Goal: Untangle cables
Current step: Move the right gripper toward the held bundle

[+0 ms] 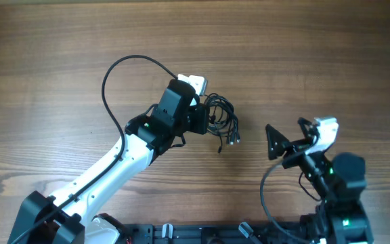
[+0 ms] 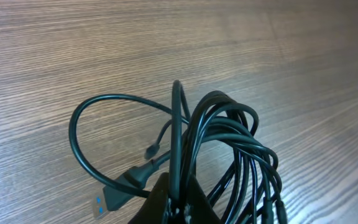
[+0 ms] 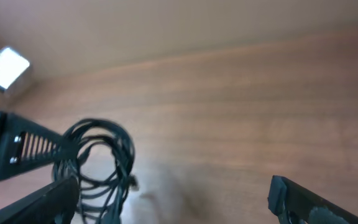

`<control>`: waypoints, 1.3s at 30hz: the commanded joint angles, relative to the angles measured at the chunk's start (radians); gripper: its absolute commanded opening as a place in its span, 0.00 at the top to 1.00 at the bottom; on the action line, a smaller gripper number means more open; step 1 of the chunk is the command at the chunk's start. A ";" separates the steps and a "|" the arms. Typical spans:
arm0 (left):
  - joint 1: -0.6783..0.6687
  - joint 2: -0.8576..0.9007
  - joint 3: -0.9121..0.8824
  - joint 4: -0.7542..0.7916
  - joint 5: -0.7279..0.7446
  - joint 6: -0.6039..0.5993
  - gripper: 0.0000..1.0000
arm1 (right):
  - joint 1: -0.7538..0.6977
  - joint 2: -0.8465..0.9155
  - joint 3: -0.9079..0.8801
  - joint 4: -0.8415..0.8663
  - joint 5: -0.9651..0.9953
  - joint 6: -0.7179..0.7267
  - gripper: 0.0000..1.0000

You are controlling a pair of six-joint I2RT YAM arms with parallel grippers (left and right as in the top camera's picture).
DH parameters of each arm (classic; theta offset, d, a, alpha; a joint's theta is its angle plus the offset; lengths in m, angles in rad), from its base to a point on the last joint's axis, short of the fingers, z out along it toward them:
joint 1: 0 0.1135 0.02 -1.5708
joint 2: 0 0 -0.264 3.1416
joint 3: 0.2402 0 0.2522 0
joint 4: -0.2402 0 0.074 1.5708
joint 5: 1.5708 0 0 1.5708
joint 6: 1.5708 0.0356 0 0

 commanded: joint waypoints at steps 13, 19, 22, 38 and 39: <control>0.002 -0.027 0.010 0.119 0.218 0.025 0.96 | 0.004 0.442 0.331 -0.114 -0.220 -0.121 0.00; 0.002 -0.028 0.010 0.197 0.263 0.024 0.96 | 0.005 0.497 0.331 -0.094 -0.214 -0.116 0.25; 0.002 -0.028 0.010 0.198 0.287 0.024 0.96 | 0.024 0.524 0.331 -0.109 -0.218 -0.078 0.36; 0.002 -0.028 0.010 0.187 0.370 0.024 0.96 | 0.101 0.629 0.331 -0.104 -0.212 -0.001 0.93; 0.002 -0.028 0.010 0.174 0.356 0.025 0.96 | 0.101 0.629 0.332 -0.100 -0.233 0.000 0.96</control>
